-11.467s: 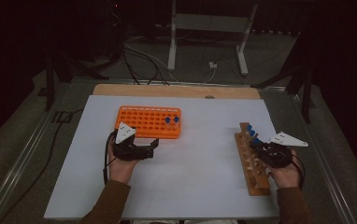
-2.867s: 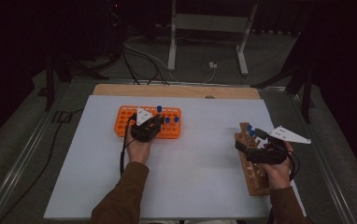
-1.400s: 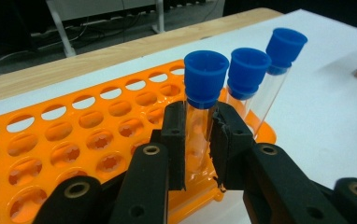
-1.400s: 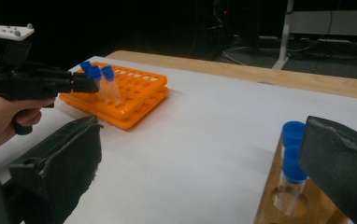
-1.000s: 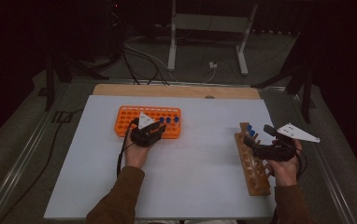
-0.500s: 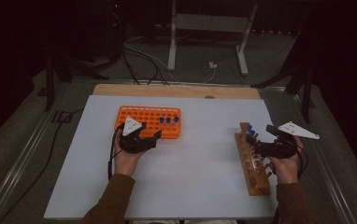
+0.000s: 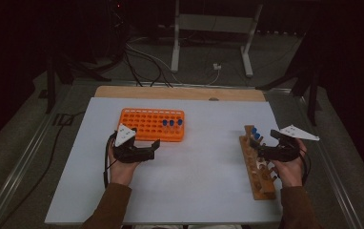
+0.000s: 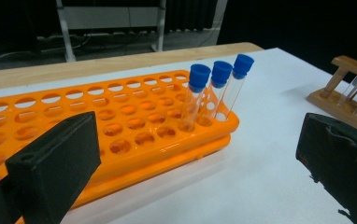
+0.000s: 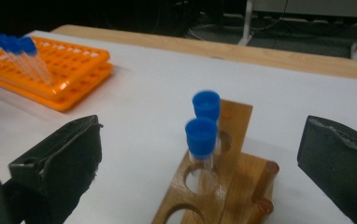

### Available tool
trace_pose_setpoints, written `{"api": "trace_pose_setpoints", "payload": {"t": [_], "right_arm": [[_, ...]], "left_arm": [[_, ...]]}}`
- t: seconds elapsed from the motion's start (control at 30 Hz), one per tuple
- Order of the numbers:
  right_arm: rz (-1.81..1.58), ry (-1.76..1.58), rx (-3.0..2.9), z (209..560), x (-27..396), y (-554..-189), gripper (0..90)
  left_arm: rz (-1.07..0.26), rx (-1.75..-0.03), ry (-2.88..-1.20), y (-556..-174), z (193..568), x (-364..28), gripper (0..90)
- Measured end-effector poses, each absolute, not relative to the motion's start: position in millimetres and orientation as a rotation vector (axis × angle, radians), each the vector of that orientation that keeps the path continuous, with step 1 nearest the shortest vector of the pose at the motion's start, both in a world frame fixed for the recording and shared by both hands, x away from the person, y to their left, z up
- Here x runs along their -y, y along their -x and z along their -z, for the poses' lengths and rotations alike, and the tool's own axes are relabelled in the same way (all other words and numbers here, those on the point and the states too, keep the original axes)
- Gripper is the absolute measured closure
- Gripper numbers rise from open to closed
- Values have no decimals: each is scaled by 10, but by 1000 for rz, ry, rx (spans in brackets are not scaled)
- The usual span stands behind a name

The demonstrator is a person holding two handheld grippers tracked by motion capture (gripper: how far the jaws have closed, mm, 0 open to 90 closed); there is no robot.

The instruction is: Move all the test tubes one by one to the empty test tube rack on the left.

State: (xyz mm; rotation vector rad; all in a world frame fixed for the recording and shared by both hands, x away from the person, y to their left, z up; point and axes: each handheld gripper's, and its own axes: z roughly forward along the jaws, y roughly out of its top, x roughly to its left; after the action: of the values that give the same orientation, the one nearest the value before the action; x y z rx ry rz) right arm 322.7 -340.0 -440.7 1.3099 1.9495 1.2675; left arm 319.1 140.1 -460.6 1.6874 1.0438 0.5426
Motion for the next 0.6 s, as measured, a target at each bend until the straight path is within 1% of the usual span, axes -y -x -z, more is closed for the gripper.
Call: {"api": "trace_pose_setpoints", "payload": {"t": [0.13,0.27,0.33,0.4,0.53,0.6], "right_arm": [[-1253,-1317,-1970,4444,3426,-3233,11],[-1225,-1302,-1994,4468,3422,-3244,79],[-1207,-1287,-2006,4474,3402,-3250,161],[-1163,-1280,-2016,4483,3368,-3264,219],[-1095,-1242,-2042,4520,3300,-3283,436],[-1047,-1218,-2055,4538,3260,-3293,510]], "left_arm": [[-552,-1043,-1700,-3188,4617,-1392,7],[-553,-1052,-1719,-3208,4653,-1376,8],[-552,-1051,-1724,-3208,4659,-1367,8],[-556,-1048,-1729,-3208,4660,-1360,8],[-554,-1047,-1737,-3222,4673,-1346,8],[-554,-1047,-1740,-3226,4678,-1343,8]]}}
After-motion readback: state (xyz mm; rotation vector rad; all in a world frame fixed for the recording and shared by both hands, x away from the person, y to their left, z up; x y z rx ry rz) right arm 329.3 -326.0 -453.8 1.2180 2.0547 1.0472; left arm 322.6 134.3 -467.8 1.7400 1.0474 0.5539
